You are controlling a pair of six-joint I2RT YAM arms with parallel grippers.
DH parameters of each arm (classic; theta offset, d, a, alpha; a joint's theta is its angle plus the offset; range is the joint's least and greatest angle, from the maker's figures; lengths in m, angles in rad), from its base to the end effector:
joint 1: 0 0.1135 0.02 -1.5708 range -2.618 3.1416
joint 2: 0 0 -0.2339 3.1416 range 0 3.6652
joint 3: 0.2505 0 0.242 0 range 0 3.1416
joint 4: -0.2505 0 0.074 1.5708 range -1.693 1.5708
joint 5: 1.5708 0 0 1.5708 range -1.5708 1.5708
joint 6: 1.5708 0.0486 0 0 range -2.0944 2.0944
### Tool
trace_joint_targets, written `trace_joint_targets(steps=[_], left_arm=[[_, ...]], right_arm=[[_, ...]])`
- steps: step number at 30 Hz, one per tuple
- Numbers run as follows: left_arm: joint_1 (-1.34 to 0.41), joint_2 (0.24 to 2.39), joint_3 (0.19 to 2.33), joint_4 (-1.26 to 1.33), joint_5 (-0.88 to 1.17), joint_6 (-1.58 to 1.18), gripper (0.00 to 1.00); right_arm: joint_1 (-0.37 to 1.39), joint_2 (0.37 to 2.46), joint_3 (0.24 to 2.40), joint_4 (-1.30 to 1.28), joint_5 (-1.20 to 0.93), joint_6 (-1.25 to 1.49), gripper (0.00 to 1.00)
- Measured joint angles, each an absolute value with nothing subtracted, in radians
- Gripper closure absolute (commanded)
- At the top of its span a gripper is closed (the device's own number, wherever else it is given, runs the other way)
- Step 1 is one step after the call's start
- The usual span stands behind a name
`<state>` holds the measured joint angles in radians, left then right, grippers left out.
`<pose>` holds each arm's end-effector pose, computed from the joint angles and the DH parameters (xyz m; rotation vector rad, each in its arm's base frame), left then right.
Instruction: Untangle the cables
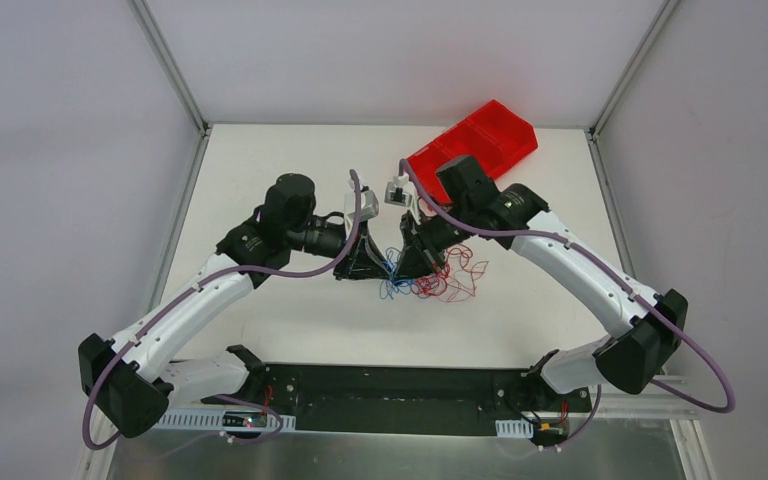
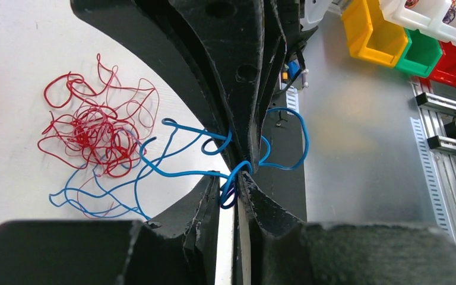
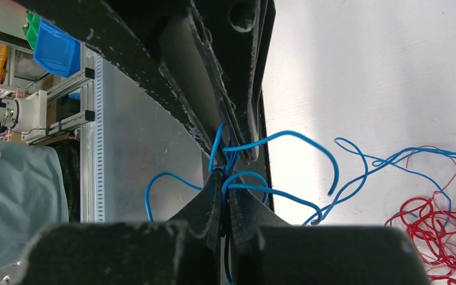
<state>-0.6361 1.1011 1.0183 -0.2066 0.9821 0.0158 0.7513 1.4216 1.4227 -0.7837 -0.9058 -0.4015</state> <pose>0.1767 -0.1807 0.3336 1.2560 1.4751 -1.3260 0.1883 0.2282 0.3317 -1.5993 1.6294 1.2343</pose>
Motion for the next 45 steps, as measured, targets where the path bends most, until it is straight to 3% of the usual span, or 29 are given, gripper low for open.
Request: trace_joint_targets(steps=[3, 6, 11, 14, 22, 29, 32, 41, 42, 45], left_arm=[[-0.636, 1.090, 1.018, -0.207, 0.966, 0.010, 1.00], [-0.643, 1.080, 1.018, -0.207, 0.958, 0.005, 1.00], [-0.640, 1.077, 1.018, -0.207, 0.932, -0.021, 1.00], [-0.595, 1.075, 1.018, -0.209, 0.908, -0.067, 1.00], [-0.379, 1.071, 1.015, -0.215, 0.871, -0.250, 1.00], [-0.245, 1.071, 1.011, -0.218, 0.846, -0.384, 1.00], [-0.115, 1.069, 1.011, -0.213, 0.791, -0.412, 1.00], [0.000, 1.055, 1.023, -0.228, 0.744, -0.435, 1.00], [0.019, 1.059, 1.035, -0.237, 0.742, -0.434, 1.00], [0.069, 1.092, 1.100, -0.245, 0.751, -0.437, 1.00]], right_arm=[[0.751, 1.415, 1.417, -0.783, -0.905, -0.408, 1.00], [0.751, 1.403, 1.409, -0.784, -0.903, -0.412, 0.98], [0.739, 1.390, 1.405, -0.788, -0.894, -0.415, 0.86], [0.699, 1.374, 1.378, -0.822, -0.878, -0.426, 0.85], [0.540, 1.338, 1.276, -0.857, -0.849, -0.465, 0.96], [0.484, 1.324, 1.267, -0.851, -0.852, -0.498, 0.92], [0.428, 1.300, 1.236, -0.924, -0.815, -0.511, 1.00], [0.347, 1.273, 1.178, -1.011, -0.770, -0.553, 1.00], [0.338, 1.269, 1.174, -1.016, -0.765, -0.561, 0.92], [0.320, 1.256, 1.154, -1.024, -0.755, -0.578, 0.43]])
